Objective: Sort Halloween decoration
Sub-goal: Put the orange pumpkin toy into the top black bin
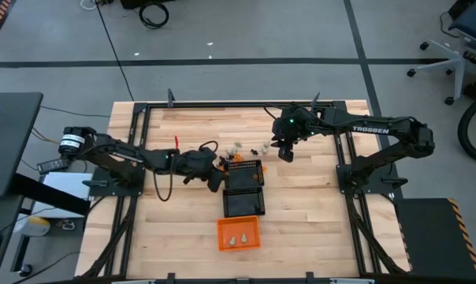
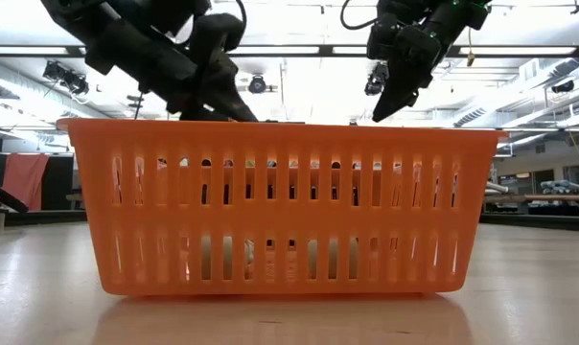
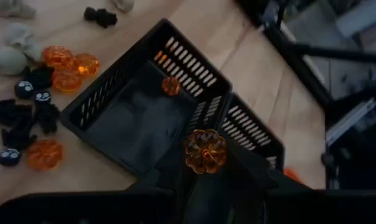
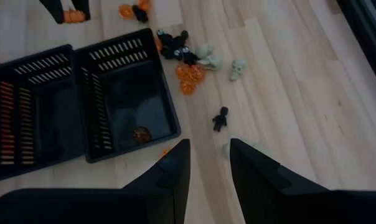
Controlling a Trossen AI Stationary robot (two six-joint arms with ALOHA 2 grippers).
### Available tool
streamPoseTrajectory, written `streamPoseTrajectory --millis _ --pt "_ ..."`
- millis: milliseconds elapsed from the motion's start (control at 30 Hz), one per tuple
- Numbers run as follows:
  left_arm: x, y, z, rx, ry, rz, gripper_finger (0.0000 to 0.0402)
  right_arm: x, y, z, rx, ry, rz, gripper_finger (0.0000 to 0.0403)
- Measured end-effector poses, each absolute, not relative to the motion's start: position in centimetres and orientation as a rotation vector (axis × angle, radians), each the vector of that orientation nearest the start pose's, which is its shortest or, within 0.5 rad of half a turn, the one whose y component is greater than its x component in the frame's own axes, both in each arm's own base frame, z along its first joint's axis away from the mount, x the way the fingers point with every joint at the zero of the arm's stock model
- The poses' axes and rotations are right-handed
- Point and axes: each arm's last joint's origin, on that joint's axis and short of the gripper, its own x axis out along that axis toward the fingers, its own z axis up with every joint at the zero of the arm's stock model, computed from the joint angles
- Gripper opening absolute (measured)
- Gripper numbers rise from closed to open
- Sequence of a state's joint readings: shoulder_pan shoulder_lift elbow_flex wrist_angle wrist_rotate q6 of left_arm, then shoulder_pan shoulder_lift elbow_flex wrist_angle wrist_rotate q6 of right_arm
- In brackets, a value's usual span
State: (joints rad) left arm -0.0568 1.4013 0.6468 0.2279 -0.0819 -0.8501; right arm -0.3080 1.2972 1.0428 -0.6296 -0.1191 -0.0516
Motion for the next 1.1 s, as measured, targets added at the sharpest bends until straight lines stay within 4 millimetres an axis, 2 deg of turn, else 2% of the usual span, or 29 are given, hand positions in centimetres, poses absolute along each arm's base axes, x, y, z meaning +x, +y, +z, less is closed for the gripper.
streamPoseTrajectory --millis 267,333,400,600,833,967,1100 --pt "28.6 -2.2 19.2 -0.811 0.403 0.335 0.0091 25.2 -7.2 28.0 0.146 0.863 -0.128 0.0117" --pt "29.5 -2.3 19.5 -0.807 0.379 0.336 0.0091 25.3 -7.0 28.0 0.136 0.867 -0.116 0.0117" --pt "29.8 -2.3 19.4 -0.795 0.4 0.352 0.0091 25.3 -6.7 28.0 0.123 0.867 -0.103 0.0117" --pt "32.4 -2.5 18.6 -0.758 0.445 0.392 0.0091 25.3 -6.6 27.9 0.108 0.882 -0.091 0.0117" --pt "34.8 -2.7 17.6 -0.692 0.568 0.44 0.0092 24.9 -6.5 27.6 0.107 0.929 -0.096 0.0117" --pt "35.6 -2.7 17.4 -0.674 0.578 0.439 0.0092 24.9 -6.5 27.5 0.109 0.936 -0.096 0.0117" --pt "35.5 -2.7 16.6 -0.673 0.621 0.454 0.0092 24.9 -6.5 27.6 0.108 0.935 -0.097 0.0117"
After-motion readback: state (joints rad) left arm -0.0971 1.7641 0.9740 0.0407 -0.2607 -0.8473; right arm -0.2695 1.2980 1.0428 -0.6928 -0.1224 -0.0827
